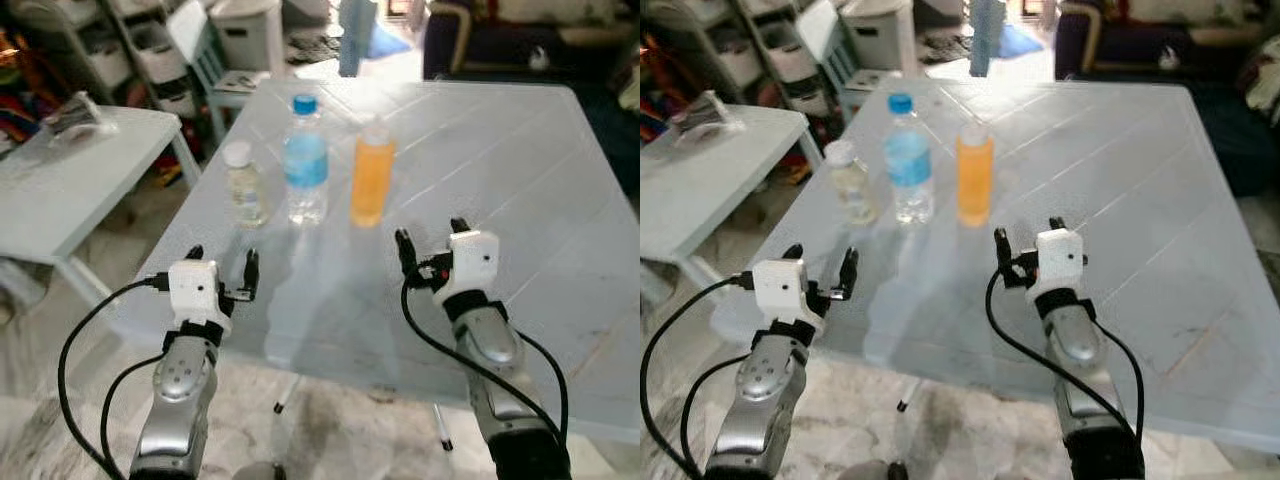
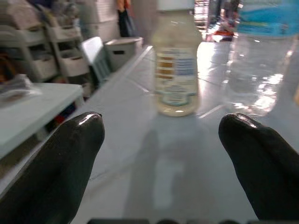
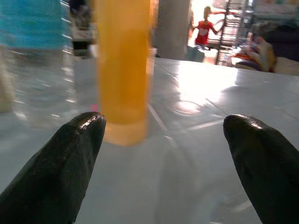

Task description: Restocking fridge

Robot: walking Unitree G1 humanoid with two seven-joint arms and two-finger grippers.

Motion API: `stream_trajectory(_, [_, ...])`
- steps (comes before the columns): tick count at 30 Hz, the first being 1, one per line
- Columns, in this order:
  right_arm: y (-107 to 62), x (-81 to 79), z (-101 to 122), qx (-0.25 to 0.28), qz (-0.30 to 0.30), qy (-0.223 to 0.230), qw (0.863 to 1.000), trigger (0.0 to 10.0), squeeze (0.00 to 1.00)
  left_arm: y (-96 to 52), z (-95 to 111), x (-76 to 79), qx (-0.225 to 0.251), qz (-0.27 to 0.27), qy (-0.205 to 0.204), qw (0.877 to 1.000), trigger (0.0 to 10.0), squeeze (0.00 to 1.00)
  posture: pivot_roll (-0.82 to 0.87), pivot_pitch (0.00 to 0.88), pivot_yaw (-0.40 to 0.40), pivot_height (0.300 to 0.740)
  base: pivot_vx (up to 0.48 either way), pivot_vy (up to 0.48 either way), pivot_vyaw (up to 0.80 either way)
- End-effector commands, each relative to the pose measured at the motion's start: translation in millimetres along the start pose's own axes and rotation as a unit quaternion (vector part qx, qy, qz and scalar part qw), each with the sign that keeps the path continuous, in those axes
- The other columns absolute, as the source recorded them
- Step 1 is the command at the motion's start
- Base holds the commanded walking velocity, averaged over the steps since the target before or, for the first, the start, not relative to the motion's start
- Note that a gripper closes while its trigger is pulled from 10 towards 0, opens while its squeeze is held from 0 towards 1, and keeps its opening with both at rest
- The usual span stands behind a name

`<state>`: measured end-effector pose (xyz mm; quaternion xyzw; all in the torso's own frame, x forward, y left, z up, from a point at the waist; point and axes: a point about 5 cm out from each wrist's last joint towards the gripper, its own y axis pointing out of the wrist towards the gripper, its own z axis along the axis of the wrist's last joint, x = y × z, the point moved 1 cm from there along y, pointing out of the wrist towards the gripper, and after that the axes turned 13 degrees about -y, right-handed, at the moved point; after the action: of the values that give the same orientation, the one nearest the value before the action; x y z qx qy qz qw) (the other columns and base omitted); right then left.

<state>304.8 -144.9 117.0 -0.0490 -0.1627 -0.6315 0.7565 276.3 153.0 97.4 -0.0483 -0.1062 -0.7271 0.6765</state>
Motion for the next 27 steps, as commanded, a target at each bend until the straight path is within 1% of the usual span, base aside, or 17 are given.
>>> stream_trajectory(1, [1.6,0.0,1.6,0.004,-0.002,0.000,1.000,10.0,0.00,-0.2,-0.6,-2.3,-0.001,0.005,0.006,1.000,10.0,0.00,-0.11,0.065,0.051,0.740,0.000,0.000,0.00])
stream_trajectory(7, [3.1,0.1,3.8,0.008,0.002,0.003,1.000,10.0,0.00,-0.7,2.7,-4.7,0.002,0.008,0.010,1.000,10.0,0.00,-0.10,0.076,0.051,0.740,0.000,0.000,0.00])
stream_trajectory(9, [4.6,1.0,6.5,0.015,0.006,-0.003,1.000,10.0,0.00,-1.3,5.2,-6.7,0.005,0.011,0.012,1.000,10.0,0.00,-0.10,0.085,0.050,0.740,0.000,0.000,0.00])
stream_trajectory(11, [8.6,5.0,9.8,0.021,0.012,-0.015,1.000,10.0,0.00,-4.3,6.8,-10.6,0.002,0.022,0.018,1.000,10.0,0.00,-0.09,0.109,0.051,0.740,0.000,0.000,0.00])
stream_trajectory(14, [12.3,8.2,9.9,0.022,0.017,-0.016,0.999,10.0,0.00,-7.5,5.0,-11.9,-0.002,0.027,0.021,0.999,10.0,0.00,-0.08,0.120,0.054,0.740,0.000,0.000,0.00])
stream_trajectory(15, [15.3,10.7,10.6,0.024,0.019,-0.019,0.999,10.0,0.00,-9.3,3.9,-11.6,-0.005,0.027,0.022,0.999,10.0,0.00,-0.08,0.123,0.055,0.740,0.000,0.000,0.00])
stream_trajectory(19, [34.4,21.1,25.5,0.051,0.033,-0.046,0.997,10.0,0.00,-16.8,4.6,-9.5,-0.013,0.021,0.027,0.999,10.0,0.00,-0.05,0.152,0.059,0.740,0.000,0.000,0.00])
stream_trajectory(22, [40.9,25.2,29.2,0.055,0.033,-0.051,0.997,10.0,0.00,-19.3,5.7,-10.5,-0.014,0.022,0.029,0.999,10.0,0.00,-0.04,0.164,0.061,0.740,0.000,0.000,0.00])
stream_trajectory(23, [46.3,27.2,34.0,0.062,0.036,-0.054,0.996,10.0,0.00,-22.5,7.0,-12.4,-0.016,0.024,0.034,0.999,10.0,0.00,-0.02,0.178,0.065,0.740,0.000,0.000,0.00])
stream_trajectory(24, [46.3,27.2,34.0,0.062,0.036,-0.054,0.996,10.0,0.00,-22.5,7.0,-12.4,-0.016,0.024,0.034,0.999,10.0,0.00,-0.02,0.178,0.065,0.740,0.000,0.000,0.00])
stream_trajectory(26, [54.7,27.9,41.3,0.075,0.046,-0.067,0.994,10.0,0.00,-27.4,8.6,-14.9,-0.021,0.026,0.039,0.999,10.0,0.00,0.00,0.198,0.068,0.740,0.000,0.000,0.00])
stream_trajectory(27, [54.7,27.9,41.3,0.075,0.046,-0.067,0.994,10.0,0.00,-27.4,8.6,-14.9,-0.021,0.026,0.039,0.999,10.0,0.00,0.00,0.198,0.068,0.740,0.000,0.000,0.00])
